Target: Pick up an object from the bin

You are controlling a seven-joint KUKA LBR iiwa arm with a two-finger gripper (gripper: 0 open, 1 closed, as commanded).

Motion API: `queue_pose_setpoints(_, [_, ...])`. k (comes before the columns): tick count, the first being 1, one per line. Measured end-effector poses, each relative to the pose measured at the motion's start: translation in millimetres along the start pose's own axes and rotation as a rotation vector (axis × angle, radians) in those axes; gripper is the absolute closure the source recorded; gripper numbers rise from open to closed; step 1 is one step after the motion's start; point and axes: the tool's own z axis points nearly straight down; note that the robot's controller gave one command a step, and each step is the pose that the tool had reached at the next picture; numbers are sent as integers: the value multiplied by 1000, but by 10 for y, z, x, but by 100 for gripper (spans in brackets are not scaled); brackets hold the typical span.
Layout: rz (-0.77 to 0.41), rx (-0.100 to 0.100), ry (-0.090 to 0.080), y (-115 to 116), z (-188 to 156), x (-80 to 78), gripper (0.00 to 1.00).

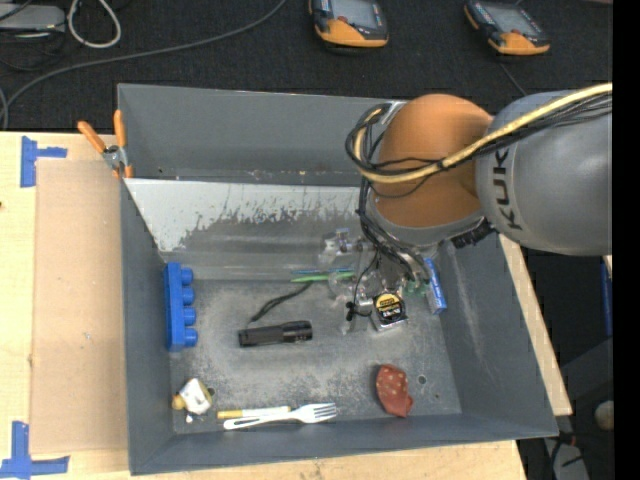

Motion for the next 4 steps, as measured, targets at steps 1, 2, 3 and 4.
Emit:
queue_pose_setpoints(1, [-69, -3, -2, 9, 451, -181, 0])
queue_pose_setpoints(2, [68, -2, -2, -14, 705, -125, 0])
queue_pose_setpoints(3, [-160, -2, -1, 390, 1003, -195, 0])
queue_pose_setpoints(4, [-87, -2, 1, 543, 1047, -218, 100])
